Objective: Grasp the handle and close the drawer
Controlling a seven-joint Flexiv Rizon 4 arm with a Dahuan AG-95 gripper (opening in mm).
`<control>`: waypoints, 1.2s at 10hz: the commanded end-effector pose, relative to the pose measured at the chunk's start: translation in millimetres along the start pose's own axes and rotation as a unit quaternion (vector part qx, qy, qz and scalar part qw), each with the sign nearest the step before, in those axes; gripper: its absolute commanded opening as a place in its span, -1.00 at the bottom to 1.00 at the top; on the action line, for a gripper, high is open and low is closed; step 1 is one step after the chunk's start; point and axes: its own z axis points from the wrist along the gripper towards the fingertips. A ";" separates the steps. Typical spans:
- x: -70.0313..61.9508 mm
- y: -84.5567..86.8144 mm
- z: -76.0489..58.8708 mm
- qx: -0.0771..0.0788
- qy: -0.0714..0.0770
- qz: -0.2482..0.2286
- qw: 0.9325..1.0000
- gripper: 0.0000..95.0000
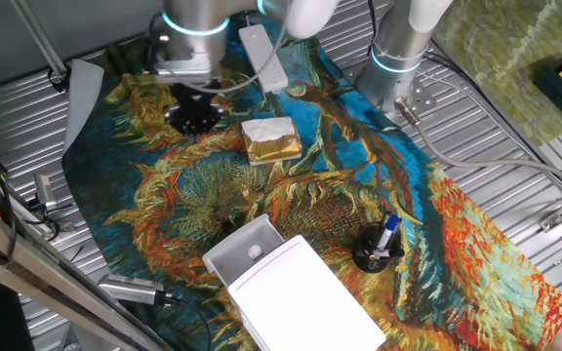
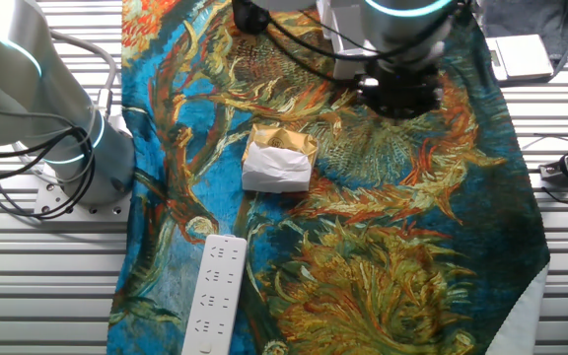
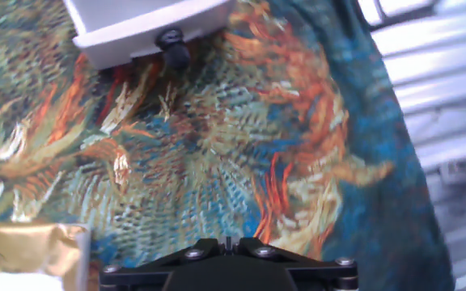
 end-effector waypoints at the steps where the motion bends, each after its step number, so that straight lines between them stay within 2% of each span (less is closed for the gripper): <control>1: -8.8 -22.1 11.4 -0.023 -0.041 -0.076 0.996 -1.00; 2: -10.0 -24.5 12.2 -0.027 -0.058 -0.077 0.995 -1.00; 5: -10.4 -25.2 12.2 -0.039 -0.090 -0.082 0.992 -1.00; 9: -5.8 -26.7 14.5 -0.039 -0.091 -0.090 0.991 -1.00; 12: -4.2 -27.2 19.8 -0.045 -0.095 -0.094 0.990 -1.00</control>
